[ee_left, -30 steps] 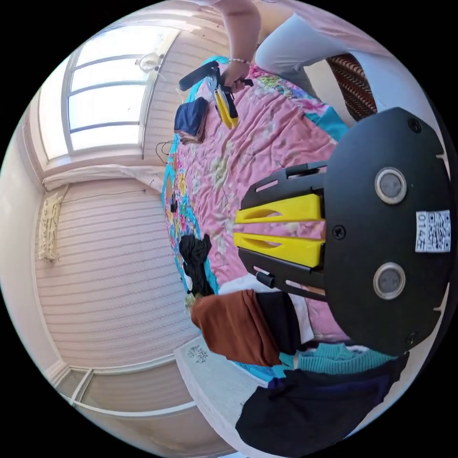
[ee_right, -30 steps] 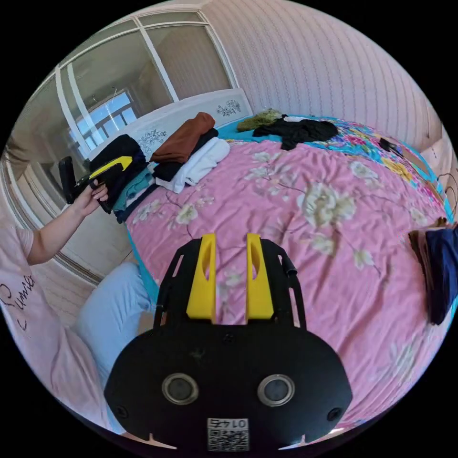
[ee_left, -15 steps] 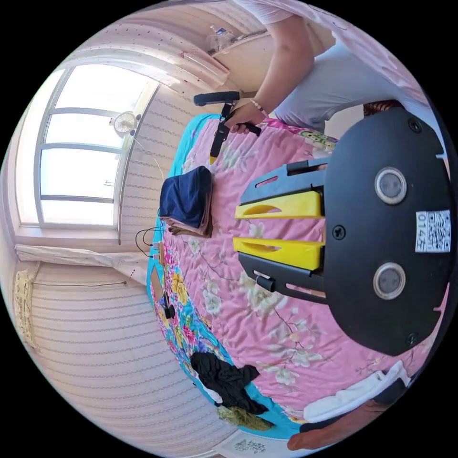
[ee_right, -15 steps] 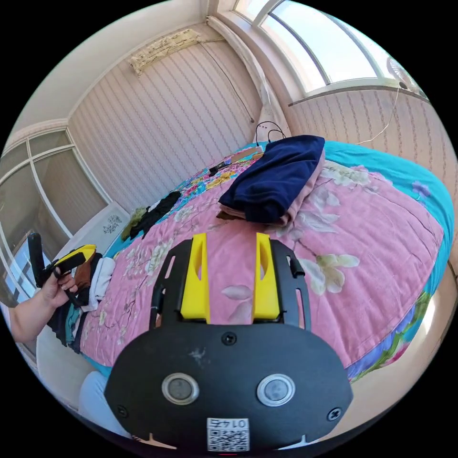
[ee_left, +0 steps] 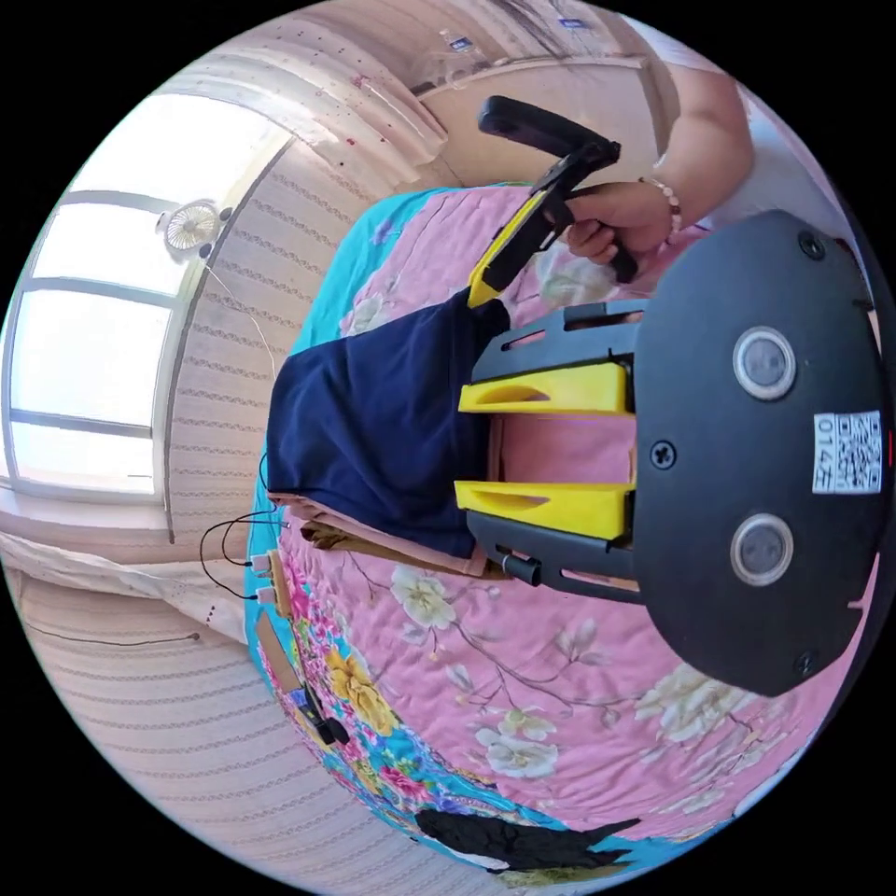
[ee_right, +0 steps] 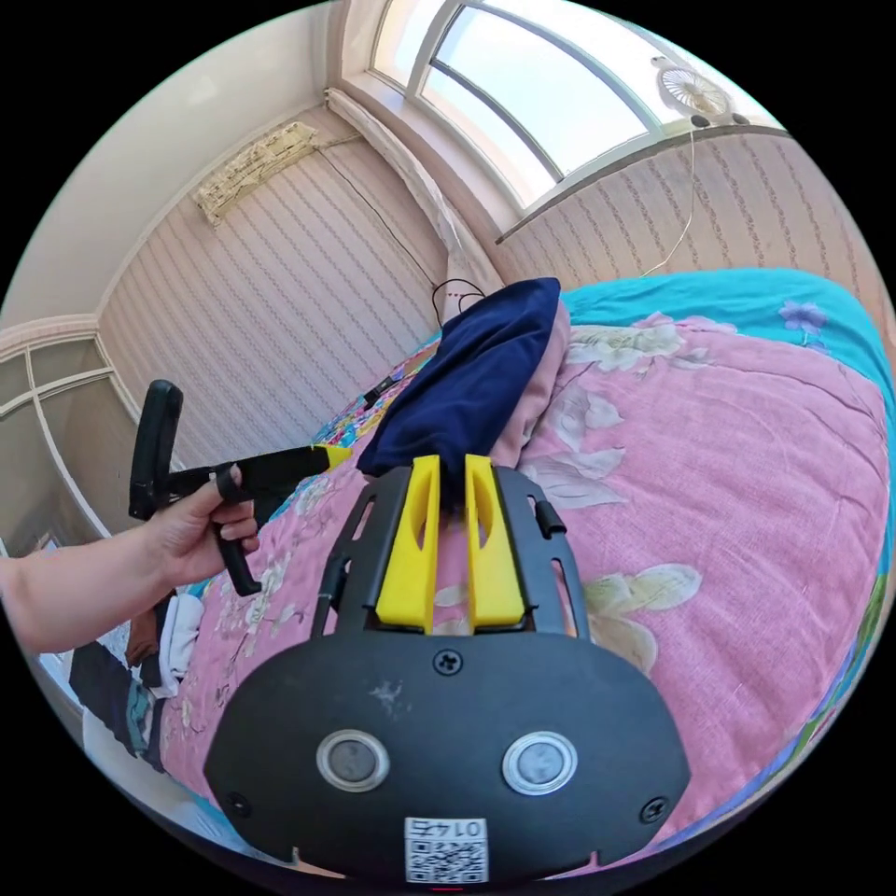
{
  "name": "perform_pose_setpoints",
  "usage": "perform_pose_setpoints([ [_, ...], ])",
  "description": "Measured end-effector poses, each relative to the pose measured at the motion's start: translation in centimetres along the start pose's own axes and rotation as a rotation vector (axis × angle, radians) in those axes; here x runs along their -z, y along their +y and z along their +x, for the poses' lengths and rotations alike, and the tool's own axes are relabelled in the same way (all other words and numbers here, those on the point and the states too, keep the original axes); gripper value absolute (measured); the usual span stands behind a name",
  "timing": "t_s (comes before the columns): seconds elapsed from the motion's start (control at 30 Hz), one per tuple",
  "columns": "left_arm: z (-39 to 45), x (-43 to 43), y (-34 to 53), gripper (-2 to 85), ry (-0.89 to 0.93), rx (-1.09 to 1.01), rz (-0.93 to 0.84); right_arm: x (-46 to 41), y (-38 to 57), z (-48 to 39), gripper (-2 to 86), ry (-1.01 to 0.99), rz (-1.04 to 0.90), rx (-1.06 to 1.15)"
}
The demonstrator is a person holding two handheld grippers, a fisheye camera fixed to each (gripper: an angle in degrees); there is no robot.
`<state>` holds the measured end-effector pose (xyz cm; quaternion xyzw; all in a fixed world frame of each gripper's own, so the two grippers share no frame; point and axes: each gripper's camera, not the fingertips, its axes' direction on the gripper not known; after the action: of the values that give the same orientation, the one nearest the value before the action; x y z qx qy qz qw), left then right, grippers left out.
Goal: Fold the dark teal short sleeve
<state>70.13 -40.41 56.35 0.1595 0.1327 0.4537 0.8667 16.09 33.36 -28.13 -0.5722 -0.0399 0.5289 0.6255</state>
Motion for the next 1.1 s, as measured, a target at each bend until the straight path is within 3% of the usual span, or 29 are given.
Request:
perform_pose_setpoints([
  [0.1, -1.2, -3.9, -0.5, 12.0, 0.076, 0.128, -0.051, -0.2, -0.3, 1.1, 3.3, -0.033, -0.026, -0.007],
  [0.27, -3.0, -3.0, 0.6, 3.4, 0.237, 0.242, 0.007, -0.3, -1.0, 2.7, 2.3, -0.134, -0.05, -0.003],
  [0.4, -4.0, 5.4, 3.7, 0.7, 0.196, 0.24, 0.133, -0.1, -2.3, 1.0, 1.9, -0.329, -0.105, 0.12],
  [0.47, -4.3, 10.4, 6.3, 0.3, 0.177, 0.228, 0.185, -0.5, -2.3, -2.1, 1.7, -0.503, -0.221, 0.263],
  [0.63, -1.0, 24.2, 16.1, 0.1, 0.118, 0.12, 0.177, 0.2, 1.5, -11.1, 1.6, -0.811, -0.496, 0.42],
  [0.73, 5.8, 29.2, 26.7, 0.5, 0.027, 0.013, 0.07, 2.9, 5.7, -15.6, 1.5, -0.95, -0.666, 0.415],
  [0.8, 8.3, 28.6, 32.8, 0.8, -0.019, 0.043, 0.013, 4.4, 9.0, -16.7, 1.4, -0.902, -0.788, 0.381],
  [0.93, 10.6, 24.7, 43.8, 0.9, -0.08, 0.227, -0.157, 7.0, 15.3, -15.0, 0.7, -0.598, -1.075, 0.298],
  [1.1, 13.6, 25.3, 47.0, 0.7, -0.065, 0.25, -0.055, 10.1, 15.0, -14.2, 0.6, -0.495, -1.132, 0.272],
])
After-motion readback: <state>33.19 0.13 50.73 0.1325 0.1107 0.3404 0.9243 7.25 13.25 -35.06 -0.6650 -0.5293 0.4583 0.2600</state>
